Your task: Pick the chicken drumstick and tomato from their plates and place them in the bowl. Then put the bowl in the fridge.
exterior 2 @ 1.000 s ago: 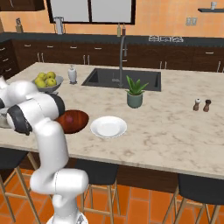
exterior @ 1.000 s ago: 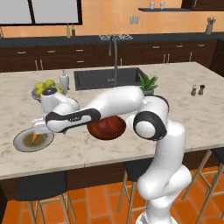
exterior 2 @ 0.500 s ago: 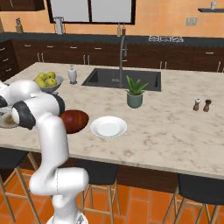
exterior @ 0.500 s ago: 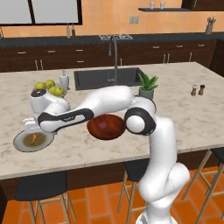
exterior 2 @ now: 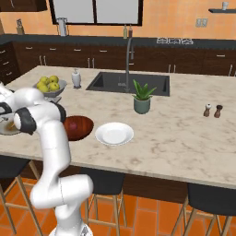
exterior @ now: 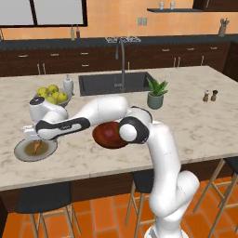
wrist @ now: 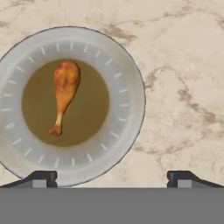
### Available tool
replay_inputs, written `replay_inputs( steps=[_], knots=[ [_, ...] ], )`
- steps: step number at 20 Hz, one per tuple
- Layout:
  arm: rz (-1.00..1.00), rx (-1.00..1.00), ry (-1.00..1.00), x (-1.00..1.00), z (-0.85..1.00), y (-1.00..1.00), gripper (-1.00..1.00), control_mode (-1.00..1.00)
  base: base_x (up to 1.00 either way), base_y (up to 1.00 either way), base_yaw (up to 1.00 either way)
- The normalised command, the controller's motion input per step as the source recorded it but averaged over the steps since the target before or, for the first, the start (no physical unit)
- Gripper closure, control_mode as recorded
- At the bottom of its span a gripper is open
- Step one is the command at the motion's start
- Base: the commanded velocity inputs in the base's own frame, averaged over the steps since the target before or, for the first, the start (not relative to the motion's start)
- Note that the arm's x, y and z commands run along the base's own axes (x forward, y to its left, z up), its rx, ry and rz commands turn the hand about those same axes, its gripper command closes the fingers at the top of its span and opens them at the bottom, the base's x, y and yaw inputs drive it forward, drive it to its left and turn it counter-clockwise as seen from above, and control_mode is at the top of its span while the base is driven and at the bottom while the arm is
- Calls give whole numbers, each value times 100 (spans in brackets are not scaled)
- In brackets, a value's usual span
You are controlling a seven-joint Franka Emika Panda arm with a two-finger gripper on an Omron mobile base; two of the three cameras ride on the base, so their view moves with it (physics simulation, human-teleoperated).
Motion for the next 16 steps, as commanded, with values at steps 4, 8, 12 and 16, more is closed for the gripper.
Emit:
replay_inputs(
  steps=[4, 8, 12, 16],
  knots=[
    [0, 0, 0, 18, -43, 9, -100, -100, 0, 0, 0],
    [0, 0, 0, 9, -38, 1, -100, -100, 0, 0, 0],
    [0, 0, 0, 13, -18, 8, -100, -100, 0, 0, 0],
    [0, 0, 0, 25, -1, 20, -100, -100, 0, 0, 0]
  ],
)
